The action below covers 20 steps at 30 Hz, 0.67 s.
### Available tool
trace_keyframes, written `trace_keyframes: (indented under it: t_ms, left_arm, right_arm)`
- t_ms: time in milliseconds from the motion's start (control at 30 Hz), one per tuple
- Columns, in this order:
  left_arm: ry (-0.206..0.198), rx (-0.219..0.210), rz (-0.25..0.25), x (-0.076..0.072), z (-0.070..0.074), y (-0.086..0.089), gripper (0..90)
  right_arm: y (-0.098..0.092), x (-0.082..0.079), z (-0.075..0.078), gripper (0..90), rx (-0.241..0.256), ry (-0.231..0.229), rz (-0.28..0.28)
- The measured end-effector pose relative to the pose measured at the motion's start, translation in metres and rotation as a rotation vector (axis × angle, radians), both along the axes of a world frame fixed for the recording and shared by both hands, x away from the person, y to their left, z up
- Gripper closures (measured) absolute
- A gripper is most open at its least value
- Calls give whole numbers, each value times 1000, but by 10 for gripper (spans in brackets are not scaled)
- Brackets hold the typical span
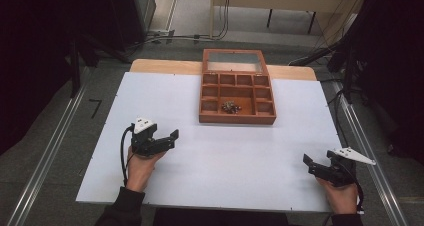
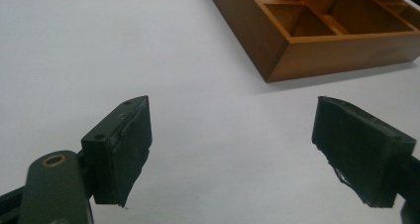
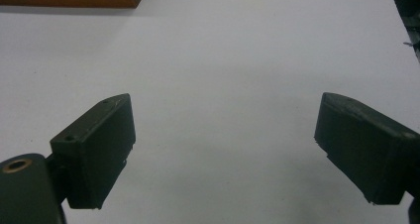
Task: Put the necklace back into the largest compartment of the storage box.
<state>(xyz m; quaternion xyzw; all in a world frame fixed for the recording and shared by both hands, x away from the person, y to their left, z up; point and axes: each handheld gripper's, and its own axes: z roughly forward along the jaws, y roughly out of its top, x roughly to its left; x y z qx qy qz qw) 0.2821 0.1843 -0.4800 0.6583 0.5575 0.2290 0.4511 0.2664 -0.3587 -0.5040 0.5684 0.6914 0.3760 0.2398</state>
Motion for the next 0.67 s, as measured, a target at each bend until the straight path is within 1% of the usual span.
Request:
trace_keyframes:
  t_ms: [33,233,467,533,667]
  left_arm:
    - [-6,-10,4,-1,0,3,161]
    - [8,-4,30,-6,-6,14,161]
    - [10,-19,66,-16,-9,29,161]
    - [11,-16,77,-19,-11,34,161]
    - [16,-20,101,-24,-16,43,139]
  right_arm:
    - [0,0,0,69,-1,0,0]
    - [0,0,0,70,-1,0,0]
    - [0,0,0,69,-3,0,-1]
    - [0,0,0,69,-3,1,-1]
    - [0,0,-1,69,-2,4,-4]
